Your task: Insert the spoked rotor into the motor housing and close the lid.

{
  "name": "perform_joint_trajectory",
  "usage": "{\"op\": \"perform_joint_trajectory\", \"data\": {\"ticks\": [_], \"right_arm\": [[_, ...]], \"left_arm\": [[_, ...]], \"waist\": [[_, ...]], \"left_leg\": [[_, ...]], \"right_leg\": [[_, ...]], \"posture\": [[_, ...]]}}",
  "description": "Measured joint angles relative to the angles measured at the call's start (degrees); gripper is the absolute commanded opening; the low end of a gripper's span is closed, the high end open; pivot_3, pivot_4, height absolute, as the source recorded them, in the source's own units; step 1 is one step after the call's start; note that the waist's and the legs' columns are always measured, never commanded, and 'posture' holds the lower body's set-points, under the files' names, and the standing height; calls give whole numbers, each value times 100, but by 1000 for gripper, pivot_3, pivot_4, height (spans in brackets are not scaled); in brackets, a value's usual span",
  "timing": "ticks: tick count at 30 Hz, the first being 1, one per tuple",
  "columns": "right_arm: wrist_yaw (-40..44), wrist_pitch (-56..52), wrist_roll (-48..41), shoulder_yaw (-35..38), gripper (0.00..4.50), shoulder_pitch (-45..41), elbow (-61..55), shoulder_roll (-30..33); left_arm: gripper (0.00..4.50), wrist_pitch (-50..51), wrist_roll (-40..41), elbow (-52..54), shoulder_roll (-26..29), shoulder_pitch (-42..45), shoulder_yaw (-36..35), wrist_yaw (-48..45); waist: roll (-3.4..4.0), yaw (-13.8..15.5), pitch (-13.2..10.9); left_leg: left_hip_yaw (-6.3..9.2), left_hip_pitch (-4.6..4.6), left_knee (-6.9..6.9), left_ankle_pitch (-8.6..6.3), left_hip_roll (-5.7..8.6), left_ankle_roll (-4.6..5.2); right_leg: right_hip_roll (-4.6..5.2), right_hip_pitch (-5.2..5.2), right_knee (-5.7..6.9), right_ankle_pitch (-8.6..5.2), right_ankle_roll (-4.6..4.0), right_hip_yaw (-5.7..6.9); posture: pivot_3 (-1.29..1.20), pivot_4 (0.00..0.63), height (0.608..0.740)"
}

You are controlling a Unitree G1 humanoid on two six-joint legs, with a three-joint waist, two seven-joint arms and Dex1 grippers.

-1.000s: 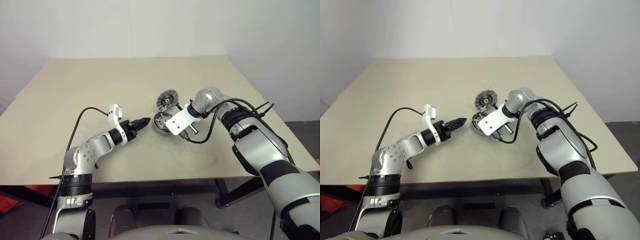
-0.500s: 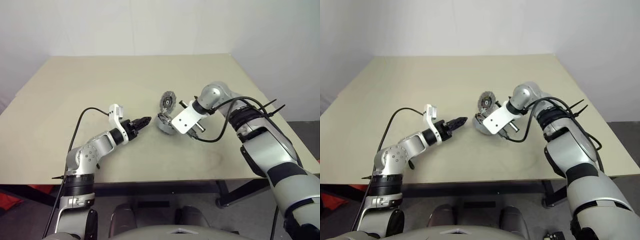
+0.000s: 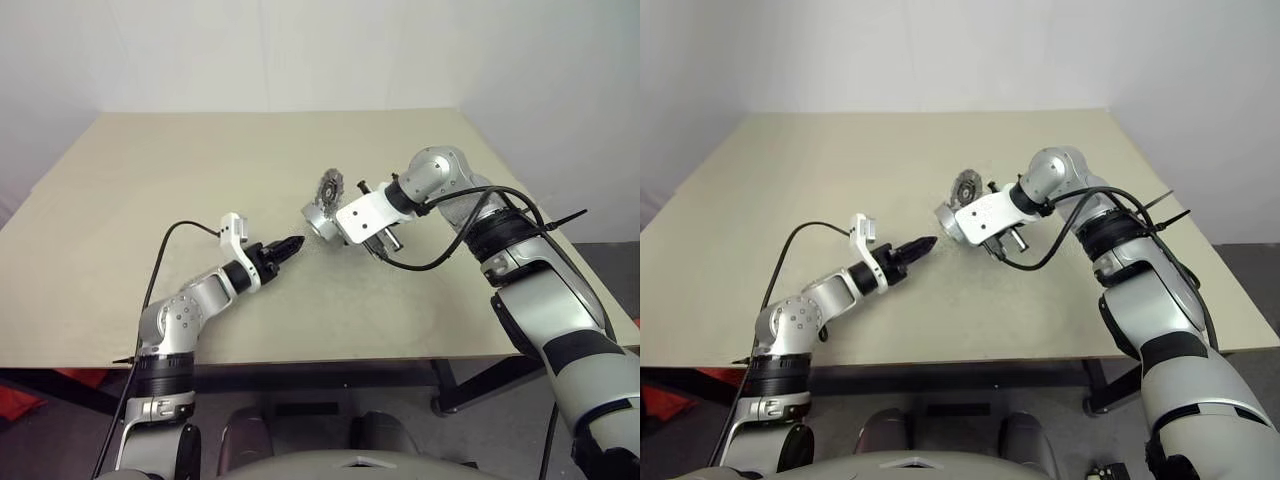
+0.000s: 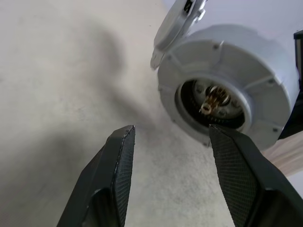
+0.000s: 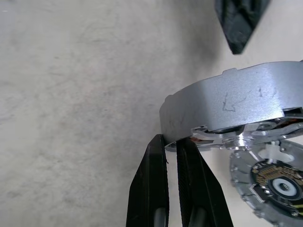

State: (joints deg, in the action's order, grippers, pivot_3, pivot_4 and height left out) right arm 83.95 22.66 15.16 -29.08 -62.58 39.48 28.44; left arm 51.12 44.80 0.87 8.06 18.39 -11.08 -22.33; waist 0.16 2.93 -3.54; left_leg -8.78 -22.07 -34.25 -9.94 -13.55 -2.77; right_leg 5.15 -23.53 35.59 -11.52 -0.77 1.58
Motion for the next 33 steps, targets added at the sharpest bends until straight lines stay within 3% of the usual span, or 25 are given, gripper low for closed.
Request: {"op": "perform_joint_trajectory", "data": {"ticks": [13,23,33], "right_arm": [[241,-919,-40,-34,12,521,-642,189],[266,-4038,-416,-32,12,860,-1764,-243],[-467,-5894,-526,-5,12,453,-1360,-967]], "left_arm": [[2627,0,2,7,23,-51,-41,46],[2627,7,55,229,14,-311,-107,195],[2627,11,144,466,-62,-503,-127,374]], "waist": [[-1,13,-1],[-1,36,-1],[1,115,-2]], "left_leg": [[0,1,0,0,0,0],[1,13,1,6,-2,-9],[1,24,6,11,-3,-20]], "right_leg": [[0,1,0,0,0,-1],[-1,7,8,0,0,-2],[-2,14,9,0,0,-3]], "posture": [[0,0,740],[0,0,740],[0,0,740]]}}
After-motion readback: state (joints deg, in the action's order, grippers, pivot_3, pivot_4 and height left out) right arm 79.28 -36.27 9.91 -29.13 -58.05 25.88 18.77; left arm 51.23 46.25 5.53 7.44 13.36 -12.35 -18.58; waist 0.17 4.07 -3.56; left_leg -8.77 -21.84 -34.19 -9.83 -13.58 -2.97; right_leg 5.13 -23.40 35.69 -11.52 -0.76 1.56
